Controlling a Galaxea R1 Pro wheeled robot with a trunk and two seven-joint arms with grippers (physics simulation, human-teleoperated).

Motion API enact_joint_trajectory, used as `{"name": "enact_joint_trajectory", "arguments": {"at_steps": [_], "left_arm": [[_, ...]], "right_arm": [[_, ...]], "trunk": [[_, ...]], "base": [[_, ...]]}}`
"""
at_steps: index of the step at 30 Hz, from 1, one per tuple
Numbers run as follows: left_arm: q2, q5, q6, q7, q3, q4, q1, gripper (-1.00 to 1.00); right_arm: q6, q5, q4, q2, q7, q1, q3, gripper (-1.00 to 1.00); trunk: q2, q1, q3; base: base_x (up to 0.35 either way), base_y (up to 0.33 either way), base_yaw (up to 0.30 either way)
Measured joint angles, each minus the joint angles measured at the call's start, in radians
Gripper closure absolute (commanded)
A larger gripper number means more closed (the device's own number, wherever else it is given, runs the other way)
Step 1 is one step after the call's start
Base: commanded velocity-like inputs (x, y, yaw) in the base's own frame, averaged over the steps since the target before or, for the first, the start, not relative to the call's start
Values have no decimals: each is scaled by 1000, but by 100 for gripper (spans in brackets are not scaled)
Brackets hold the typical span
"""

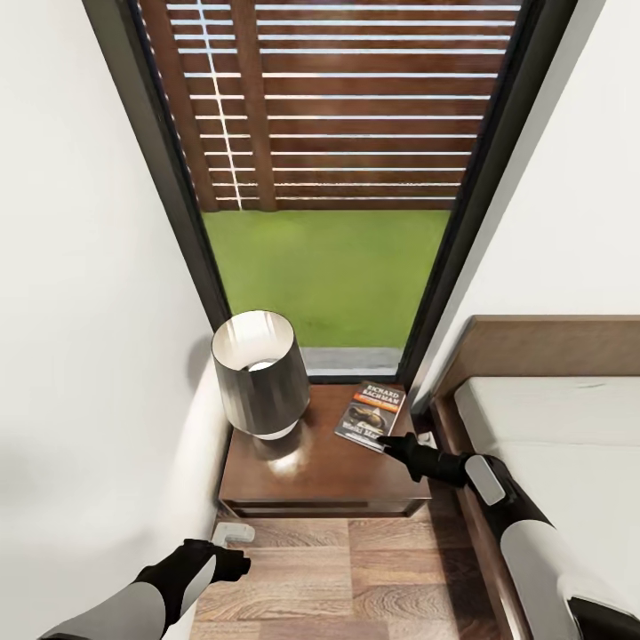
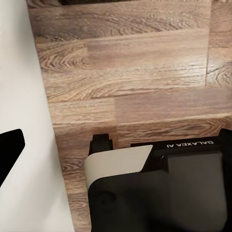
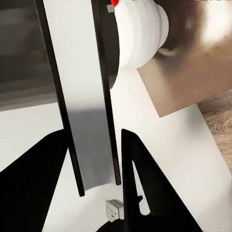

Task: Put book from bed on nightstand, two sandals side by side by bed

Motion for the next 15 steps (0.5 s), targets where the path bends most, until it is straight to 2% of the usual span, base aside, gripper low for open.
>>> {"name": "enact_joint_trajectory", "arguments": {"at_steps": [15], "left_arm": [[0,1,0,0,0,0,0,-100]], "right_arm": [[10,0,0,3,-3,0,2,100]], "trunk": [[0,0,0]], "base": [[0,0,0]]}}
